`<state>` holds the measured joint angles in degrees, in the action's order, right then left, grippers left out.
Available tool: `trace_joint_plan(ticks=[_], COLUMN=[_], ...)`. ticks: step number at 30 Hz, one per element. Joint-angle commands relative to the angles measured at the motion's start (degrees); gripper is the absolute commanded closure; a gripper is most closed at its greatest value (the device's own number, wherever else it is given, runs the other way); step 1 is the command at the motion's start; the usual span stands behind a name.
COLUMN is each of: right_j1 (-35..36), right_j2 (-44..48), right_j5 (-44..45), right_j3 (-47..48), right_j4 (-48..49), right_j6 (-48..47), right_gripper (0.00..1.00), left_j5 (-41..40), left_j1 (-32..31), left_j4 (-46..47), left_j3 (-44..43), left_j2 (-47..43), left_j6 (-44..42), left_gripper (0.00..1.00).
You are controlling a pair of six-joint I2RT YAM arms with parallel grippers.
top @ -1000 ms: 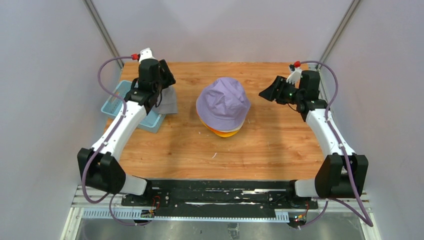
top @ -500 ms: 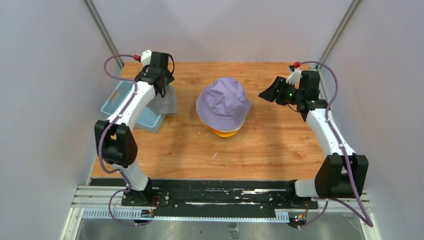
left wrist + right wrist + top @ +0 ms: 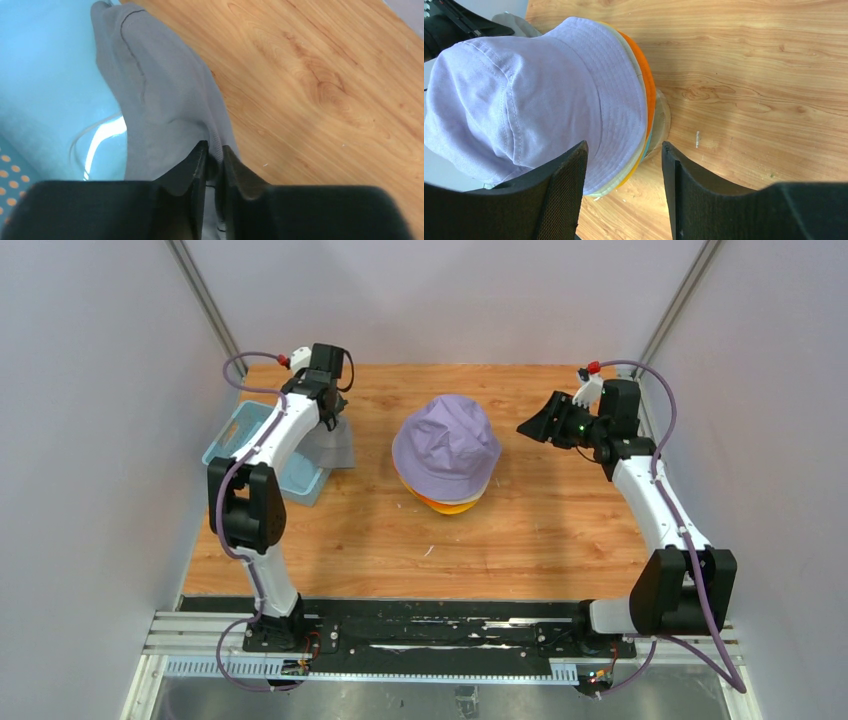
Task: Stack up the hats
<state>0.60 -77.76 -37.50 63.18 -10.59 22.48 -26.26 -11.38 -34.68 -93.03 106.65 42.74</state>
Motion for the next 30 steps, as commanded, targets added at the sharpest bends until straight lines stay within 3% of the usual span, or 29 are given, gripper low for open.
trace_joint_plan(ticks=[1,2,8,11,15,22,27,30], right_j1=[-0.8,-0.8,-0.7,-0.7,-0.7,-0.6,0.5,1.8], right_j2=[-0.2,-0.2,0.4,1.5,2.8,3.4,2.3,1.0], right_j5=[-1.3,-1.5,-2.2,-2.9,-5.6,-12.1,-16.5,-17.5], right_j3=[0.6,0.4,0.1,0.3,0.2,1.2,0.8,0.8], right_j4=[1.3,1.5,2.8,3.3,6.0,13.8,23.8,29.5], right_j6=[0.6,0.8,1.7,1.6,2.8,8.6,16.1,19.2], right_gripper=[0.45,0.45,0.46,0.47,0.47,0.48,0.48,0.48], left_j5=[-2.9,-3.4,-0.8,9.8,25.8,54.2,61.0,60.6], left_j1=[0.2,0.1,0.1,0.2,0.3,0.3,0.2,-0.1], left_j4=[1.1,1.5,7.5,18.4,33.5,66.2,100.4,119.9], left_j3=[0.5,1.1,4.5,11.0,18.8,24.3,25.9,22.9], left_j2=[-5.7,-7.7,-22.4,-30.9,-37.1,-31.6,-23.5,-16.2], left_j6=[0.0,-0.4,-5.7,-10.0,-6.5,11.7,33.2,48.0], left_gripper=[0.96,0.99,1.00,1.00,1.00,1.00,1.00,1.00])
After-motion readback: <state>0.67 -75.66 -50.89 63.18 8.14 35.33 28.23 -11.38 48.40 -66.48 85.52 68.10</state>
